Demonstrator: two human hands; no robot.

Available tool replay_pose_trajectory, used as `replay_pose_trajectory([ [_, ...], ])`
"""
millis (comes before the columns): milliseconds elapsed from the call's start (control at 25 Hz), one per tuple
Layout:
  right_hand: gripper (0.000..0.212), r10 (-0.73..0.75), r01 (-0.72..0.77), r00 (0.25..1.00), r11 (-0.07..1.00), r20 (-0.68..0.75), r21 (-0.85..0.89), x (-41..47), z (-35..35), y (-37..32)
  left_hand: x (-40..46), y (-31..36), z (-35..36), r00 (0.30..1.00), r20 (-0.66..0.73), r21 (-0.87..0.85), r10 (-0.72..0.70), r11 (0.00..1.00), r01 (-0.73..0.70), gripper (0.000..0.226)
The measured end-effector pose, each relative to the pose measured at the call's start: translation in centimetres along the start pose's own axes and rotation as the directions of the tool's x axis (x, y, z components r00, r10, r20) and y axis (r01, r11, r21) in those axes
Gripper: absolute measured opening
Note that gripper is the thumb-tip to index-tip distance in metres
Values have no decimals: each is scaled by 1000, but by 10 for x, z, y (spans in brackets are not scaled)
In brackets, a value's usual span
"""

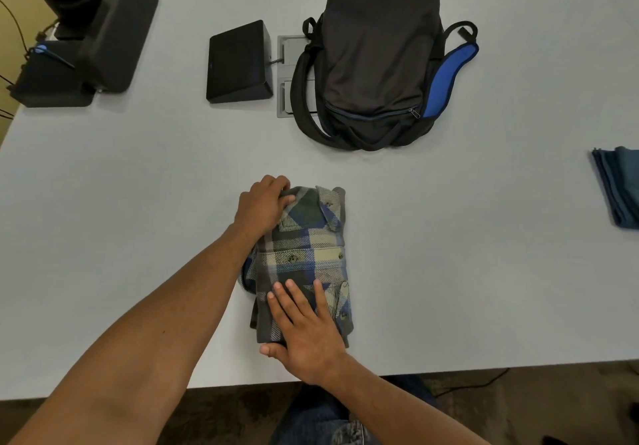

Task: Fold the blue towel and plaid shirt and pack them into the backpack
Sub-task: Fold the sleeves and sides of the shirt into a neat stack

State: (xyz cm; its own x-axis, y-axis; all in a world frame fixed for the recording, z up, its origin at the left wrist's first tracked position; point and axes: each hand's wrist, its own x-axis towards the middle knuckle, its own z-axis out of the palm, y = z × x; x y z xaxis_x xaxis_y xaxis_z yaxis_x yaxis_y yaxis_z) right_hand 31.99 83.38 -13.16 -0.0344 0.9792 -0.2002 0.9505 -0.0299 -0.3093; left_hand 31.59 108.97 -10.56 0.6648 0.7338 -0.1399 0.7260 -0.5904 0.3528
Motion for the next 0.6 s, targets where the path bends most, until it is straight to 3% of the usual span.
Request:
replay_pose_trajectory([
  [200,74,-35,35,999,999,-5,2,-1,-2,5,-4,-24,21,969,245,-154,-28,986,67,42],
  [320,56,58,-48,978,997,-199,56,-8,-20,11,-4,-24,18,963,261,-114,-68,988,101,40],
  [440,42,274,-194,868,955,-414,226,-31,-38,37,-11,-16,13,951,265,-45,-158,983,176,41],
  [520,45,593,-426,759,765,-270,483,-48,-46,62,-17,-16,13,929,292,8,-228,972,236,42],
  [600,57,799,-632,596,407,78,659,-59,-43,87,-23,-19,12,904,321,29,-283,957,289,42],
])
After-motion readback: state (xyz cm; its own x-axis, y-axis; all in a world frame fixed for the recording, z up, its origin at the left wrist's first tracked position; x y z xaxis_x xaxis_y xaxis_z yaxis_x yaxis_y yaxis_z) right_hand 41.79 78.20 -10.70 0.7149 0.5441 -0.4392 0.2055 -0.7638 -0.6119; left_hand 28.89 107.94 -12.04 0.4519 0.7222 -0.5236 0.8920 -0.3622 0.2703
